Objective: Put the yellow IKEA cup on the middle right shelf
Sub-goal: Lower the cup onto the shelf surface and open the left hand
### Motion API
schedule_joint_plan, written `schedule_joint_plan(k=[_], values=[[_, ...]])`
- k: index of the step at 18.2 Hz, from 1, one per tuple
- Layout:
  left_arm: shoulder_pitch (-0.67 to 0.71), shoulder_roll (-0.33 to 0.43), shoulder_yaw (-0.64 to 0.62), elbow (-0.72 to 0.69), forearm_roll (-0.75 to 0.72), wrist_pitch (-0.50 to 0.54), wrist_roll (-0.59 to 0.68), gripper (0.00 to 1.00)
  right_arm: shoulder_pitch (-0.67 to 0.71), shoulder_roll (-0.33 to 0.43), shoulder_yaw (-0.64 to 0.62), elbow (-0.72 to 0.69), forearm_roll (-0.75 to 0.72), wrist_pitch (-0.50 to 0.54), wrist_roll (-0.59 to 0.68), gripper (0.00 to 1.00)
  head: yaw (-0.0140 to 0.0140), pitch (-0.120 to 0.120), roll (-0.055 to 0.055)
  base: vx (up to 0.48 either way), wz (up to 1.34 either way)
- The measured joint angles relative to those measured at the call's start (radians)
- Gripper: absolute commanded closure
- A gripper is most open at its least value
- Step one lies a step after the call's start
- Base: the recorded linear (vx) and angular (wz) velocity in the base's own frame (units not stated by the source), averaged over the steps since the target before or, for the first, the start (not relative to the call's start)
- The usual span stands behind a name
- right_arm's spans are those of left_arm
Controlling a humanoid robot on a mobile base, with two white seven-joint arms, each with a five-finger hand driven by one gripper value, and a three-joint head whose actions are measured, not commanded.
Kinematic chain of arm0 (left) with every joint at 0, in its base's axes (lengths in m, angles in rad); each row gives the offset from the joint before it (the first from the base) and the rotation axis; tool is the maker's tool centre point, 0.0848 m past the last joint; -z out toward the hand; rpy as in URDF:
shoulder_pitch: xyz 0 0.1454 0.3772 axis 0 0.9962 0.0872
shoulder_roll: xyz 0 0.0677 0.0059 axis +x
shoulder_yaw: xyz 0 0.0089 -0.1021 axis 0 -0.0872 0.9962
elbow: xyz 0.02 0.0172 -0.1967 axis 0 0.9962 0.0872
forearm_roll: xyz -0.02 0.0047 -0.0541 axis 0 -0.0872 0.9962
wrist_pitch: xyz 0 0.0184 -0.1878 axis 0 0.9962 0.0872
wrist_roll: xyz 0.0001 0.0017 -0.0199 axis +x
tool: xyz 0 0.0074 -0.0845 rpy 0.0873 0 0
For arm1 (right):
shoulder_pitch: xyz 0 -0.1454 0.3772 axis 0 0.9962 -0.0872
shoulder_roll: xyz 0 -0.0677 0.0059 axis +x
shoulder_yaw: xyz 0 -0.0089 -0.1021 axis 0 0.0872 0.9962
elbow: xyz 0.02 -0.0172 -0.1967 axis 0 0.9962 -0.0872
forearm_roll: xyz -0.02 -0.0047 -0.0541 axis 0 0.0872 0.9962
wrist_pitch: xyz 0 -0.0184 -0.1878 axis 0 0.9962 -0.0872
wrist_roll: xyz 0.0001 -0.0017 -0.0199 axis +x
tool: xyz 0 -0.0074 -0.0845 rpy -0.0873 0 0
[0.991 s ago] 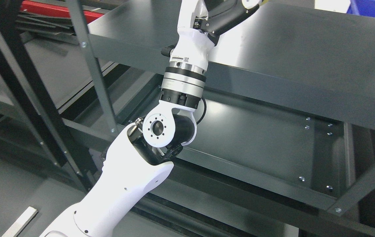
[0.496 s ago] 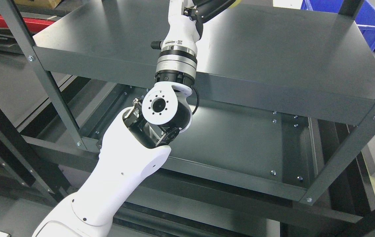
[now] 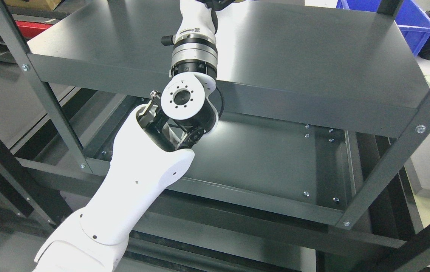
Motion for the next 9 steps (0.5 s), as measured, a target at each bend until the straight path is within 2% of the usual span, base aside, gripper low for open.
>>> schedule_joint_plan(k=[9], values=[[-0.068,0.000,0.061,0.121,0.077,0.086,0.045,1.00,0.000,0.000,0.000,0.000,0.000,0.000,0.000,0.01,0.0000,0.000,0.000,0.004,-0.06]])
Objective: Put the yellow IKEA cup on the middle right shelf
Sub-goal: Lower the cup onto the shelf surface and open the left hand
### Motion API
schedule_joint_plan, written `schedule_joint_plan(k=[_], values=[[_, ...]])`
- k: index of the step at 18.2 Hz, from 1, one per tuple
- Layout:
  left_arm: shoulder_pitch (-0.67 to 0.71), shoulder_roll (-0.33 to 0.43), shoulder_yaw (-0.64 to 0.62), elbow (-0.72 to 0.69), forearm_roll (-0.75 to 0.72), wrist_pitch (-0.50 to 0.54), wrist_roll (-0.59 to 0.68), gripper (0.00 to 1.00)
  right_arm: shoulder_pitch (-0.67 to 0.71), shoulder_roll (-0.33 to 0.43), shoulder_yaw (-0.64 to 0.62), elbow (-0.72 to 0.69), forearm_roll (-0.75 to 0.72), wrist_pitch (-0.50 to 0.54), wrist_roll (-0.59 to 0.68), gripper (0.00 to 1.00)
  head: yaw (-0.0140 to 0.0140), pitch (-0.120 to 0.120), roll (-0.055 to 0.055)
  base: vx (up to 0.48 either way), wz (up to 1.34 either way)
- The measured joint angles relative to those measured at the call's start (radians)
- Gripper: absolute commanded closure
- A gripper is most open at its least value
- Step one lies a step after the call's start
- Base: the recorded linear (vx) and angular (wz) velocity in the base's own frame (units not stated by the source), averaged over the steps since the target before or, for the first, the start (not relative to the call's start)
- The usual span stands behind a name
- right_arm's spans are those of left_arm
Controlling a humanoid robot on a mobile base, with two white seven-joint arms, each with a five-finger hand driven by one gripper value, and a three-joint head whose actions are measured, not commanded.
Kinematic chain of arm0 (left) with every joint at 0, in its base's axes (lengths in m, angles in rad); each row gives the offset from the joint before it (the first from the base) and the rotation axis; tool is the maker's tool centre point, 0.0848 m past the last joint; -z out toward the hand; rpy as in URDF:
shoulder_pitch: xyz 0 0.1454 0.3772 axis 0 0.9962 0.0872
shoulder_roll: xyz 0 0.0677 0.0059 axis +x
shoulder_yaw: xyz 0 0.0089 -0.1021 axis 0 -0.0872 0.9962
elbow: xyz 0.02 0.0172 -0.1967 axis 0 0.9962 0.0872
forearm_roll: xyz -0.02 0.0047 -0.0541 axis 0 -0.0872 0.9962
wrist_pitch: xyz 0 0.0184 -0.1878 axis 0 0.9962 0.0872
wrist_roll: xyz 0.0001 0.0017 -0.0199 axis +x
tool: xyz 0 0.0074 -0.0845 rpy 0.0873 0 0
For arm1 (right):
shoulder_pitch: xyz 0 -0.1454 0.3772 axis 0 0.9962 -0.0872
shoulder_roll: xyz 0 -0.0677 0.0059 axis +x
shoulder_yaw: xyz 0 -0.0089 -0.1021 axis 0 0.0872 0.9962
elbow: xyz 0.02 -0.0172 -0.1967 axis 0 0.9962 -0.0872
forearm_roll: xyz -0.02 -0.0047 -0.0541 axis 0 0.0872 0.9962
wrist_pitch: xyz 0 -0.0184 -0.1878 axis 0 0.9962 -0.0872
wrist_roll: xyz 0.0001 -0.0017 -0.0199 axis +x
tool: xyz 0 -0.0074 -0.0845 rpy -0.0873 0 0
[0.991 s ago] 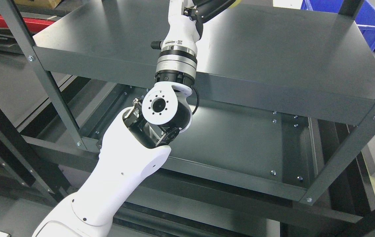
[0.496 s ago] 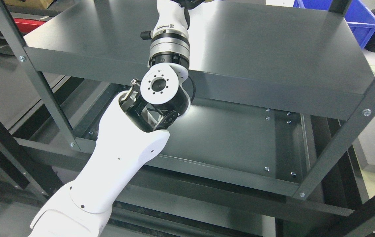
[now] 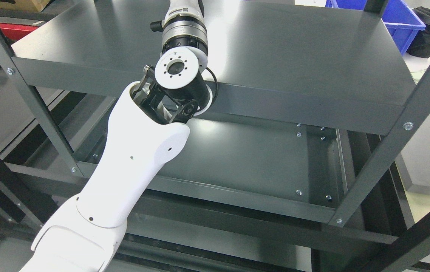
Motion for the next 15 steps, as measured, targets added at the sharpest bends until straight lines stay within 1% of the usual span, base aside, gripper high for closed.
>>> schedule_joint_plan(k=[4,8,10,11,13,14,15], values=[[-0.009,0.000,0.032,0.067,0.031,0.049,0.001,1.00,0.000,0.000,0.000,0.000,0.000,0.000,0.000,0.01,0.0000,0.000,0.000,-0.014,-0.05],[-0.013,0.000,0.053,0.128,0.071,0.067,0.001,0.99,0.000,0.000,0.000,0.000,0.000,0.000,0.000,0.01,0.0000,0.000,0.000,-0.047,-0.19],[-0.013,0.000,0.061,0.152,0.082,0.068,0.001,0.95,0.000,0.000,0.000,0.000,0.000,0.000,0.000,0.01,0.0000,0.000,0.000,-0.045,-0.22],[-0.013,0.000,0.065,0.164,0.087,0.068,0.001,0.86,0.000,0.000,0.000,0.000,0.000,0.000,0.000,0.01,0.0000,0.000,0.000,-0.040,-0.21],[-0.015,0.000,0.070,0.182,0.093,0.068,0.001,0.73,0.000,0.000,0.000,0.000,0.000,0.000,0.000,0.01,0.0000,0.000,0.000,-0.022,-0.14],[-0.015,0.000,0.073,0.191,0.095,0.068,0.001,0.62,0.000,0.000,0.000,0.000,0.000,0.000,0.000,0.01,0.0000,0.000,0.000,-0.014,-0.02],[-0.016,0.000,0.075,0.199,0.096,0.070,0.000,0.54,0.000,0.000,0.000,0.000,0.000,0.000,0.000,0.01,0.0000,0.000,0.000,-0.014,-0.02]])
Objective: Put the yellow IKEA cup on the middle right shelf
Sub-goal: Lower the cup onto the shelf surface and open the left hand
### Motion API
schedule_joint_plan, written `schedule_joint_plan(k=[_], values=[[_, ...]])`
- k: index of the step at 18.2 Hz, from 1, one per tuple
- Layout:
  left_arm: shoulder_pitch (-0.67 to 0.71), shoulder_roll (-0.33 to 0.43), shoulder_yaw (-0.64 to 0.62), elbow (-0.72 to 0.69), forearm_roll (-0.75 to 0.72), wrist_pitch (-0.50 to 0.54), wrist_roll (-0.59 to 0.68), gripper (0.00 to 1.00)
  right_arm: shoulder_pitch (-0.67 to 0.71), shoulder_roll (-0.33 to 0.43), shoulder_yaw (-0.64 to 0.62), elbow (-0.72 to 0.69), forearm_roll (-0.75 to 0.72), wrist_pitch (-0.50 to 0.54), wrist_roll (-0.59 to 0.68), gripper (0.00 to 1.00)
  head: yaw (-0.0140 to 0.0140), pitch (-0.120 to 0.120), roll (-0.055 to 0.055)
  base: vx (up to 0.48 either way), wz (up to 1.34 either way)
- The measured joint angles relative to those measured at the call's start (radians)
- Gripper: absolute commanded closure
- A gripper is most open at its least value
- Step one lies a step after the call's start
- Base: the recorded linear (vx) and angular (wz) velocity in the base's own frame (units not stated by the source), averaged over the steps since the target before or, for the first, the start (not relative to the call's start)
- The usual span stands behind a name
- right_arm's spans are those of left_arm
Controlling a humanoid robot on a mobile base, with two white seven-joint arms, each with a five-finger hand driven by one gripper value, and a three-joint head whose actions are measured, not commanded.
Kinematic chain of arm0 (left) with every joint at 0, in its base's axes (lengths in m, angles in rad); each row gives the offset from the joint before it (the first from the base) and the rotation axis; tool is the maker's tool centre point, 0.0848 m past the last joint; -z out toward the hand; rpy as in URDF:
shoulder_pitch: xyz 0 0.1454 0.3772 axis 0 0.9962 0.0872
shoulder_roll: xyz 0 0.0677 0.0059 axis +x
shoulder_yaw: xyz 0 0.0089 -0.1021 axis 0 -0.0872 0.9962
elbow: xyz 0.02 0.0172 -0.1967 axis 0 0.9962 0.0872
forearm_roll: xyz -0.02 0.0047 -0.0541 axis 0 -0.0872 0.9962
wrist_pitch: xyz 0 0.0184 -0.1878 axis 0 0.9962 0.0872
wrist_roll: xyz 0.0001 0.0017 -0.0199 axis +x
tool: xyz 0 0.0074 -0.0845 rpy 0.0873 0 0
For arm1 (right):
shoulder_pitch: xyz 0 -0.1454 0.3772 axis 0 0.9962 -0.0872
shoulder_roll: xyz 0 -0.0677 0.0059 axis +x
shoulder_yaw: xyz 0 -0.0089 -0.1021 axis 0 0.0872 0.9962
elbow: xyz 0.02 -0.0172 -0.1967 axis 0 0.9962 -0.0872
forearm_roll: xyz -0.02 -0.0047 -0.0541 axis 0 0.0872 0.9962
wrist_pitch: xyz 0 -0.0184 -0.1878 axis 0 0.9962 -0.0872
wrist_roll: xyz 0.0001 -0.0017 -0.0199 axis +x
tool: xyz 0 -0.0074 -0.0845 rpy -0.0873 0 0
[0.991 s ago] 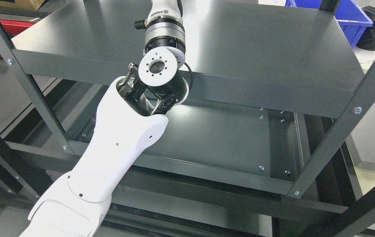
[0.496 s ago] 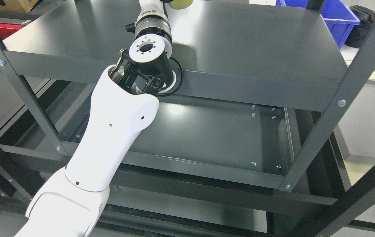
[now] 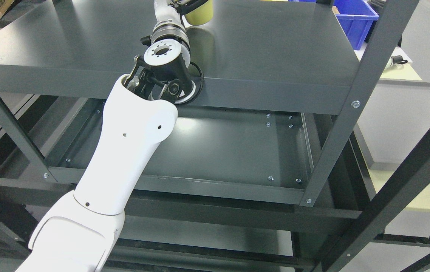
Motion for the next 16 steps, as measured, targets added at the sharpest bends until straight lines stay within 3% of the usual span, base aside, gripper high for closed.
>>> schedule_joint_plan(k=[3,7,16], values=[[-0.001,0.000,0.005,0.017,0.002,0.020,-0.005,0.32,0.000,0.000,0.000,0.000,0.000,0.000,0.000,0.01,0.0000,0.000,0.000,0.000,0.00],[-0.001,0.000,0.010,0.035,0.001,0.027,-0.014,0.15,0.000,0.000,0.000,0.000,0.000,0.000,0.000,0.01,0.0000,0.000,0.000,0.000,0.00],[0.002,0.000,0.016,0.041,-0.039,0.042,-0.017,0.06,0.000,0.000,0.000,0.000,0.000,0.000,0.000,0.01,0.0000,0.000,0.000,-0.003,0.00]])
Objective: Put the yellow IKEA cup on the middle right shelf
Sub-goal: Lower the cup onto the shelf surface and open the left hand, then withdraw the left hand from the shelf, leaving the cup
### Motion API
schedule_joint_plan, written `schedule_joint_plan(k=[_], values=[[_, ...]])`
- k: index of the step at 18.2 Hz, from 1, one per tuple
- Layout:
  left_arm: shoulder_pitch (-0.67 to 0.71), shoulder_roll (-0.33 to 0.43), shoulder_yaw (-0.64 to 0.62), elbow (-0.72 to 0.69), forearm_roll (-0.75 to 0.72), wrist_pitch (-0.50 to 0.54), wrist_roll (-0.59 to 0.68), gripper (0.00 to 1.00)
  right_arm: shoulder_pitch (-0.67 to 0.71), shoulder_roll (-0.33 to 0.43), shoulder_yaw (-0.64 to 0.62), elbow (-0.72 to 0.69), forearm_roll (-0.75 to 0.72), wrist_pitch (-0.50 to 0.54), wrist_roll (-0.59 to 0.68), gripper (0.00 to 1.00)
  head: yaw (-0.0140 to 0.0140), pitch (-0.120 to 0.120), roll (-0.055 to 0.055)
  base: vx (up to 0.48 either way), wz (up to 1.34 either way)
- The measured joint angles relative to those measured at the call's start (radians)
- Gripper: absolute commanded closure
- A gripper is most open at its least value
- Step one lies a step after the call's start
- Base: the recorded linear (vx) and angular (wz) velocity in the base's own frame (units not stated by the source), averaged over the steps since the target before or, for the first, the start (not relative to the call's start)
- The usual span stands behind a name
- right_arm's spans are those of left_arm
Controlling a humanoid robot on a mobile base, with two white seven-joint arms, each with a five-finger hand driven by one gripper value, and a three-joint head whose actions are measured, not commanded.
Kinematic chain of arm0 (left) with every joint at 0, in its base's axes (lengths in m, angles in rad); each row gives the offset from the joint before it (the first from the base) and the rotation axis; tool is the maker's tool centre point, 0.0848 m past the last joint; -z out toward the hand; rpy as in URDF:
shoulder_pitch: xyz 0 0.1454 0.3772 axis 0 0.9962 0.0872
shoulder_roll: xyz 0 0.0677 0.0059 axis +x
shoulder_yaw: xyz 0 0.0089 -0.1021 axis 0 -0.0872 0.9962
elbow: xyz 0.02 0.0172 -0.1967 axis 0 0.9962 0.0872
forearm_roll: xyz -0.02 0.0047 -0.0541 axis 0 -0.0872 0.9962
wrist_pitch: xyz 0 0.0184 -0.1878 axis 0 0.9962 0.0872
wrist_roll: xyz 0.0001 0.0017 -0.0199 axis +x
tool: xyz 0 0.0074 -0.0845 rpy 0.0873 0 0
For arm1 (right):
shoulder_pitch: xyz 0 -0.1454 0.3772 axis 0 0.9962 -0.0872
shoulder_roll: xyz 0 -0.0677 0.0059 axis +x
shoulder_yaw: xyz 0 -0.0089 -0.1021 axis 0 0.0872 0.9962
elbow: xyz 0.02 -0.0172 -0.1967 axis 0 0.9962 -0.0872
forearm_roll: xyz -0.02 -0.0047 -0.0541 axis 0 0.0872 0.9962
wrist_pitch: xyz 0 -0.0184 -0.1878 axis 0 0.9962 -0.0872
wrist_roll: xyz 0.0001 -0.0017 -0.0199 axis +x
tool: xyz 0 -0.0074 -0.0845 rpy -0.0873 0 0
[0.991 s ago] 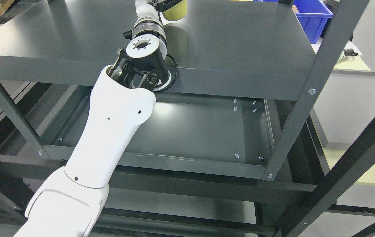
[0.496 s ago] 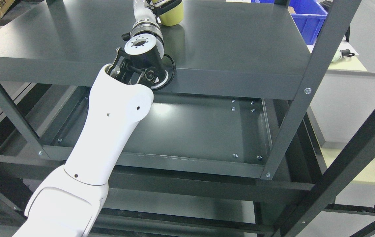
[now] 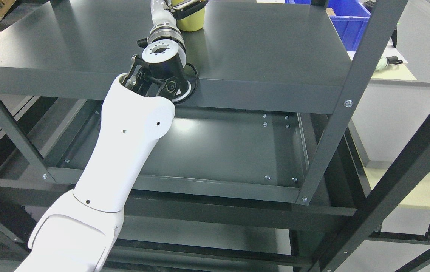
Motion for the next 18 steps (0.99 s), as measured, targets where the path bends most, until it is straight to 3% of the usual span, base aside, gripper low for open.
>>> schedule_joint_plan(k=[18], values=[[-0.002,0.000,0.003,-0.050,-0.115,-0.017,0.003,0.04,0.000,0.000,0.000,0.000,0.000,0.004,0.000,0.01,0.0000,0.000,0.000,-0.016,-0.01]])
